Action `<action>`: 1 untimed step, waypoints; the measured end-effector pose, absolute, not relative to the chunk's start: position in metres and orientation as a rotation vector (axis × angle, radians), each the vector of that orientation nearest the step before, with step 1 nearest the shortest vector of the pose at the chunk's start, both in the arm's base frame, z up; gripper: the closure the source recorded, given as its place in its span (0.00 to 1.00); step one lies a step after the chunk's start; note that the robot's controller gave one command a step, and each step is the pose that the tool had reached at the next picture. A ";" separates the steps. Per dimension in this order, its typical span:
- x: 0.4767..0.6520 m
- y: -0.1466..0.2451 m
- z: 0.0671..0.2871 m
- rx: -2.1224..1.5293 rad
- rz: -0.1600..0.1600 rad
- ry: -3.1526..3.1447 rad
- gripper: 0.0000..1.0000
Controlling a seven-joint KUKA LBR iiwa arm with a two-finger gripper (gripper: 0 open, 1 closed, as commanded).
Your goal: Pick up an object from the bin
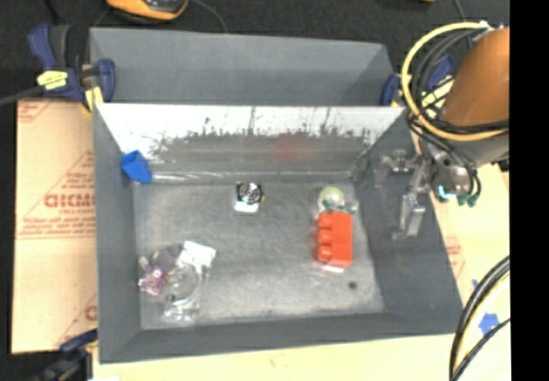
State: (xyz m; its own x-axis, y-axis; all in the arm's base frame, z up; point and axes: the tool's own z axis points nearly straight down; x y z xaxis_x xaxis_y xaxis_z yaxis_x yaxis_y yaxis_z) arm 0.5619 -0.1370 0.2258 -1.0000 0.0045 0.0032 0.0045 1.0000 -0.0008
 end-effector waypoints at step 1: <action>0.555 -0.129 0.141 -0.227 -0.002 -3.131 0.00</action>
Offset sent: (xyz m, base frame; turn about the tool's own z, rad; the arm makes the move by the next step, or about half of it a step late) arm -0.0064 0.0082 -0.0820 0.1405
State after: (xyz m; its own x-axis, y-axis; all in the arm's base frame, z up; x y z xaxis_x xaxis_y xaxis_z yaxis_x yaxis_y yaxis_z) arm 0.5549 -0.1290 0.1407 -0.9896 0.1440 0.0026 0.1440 0.9896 0.0013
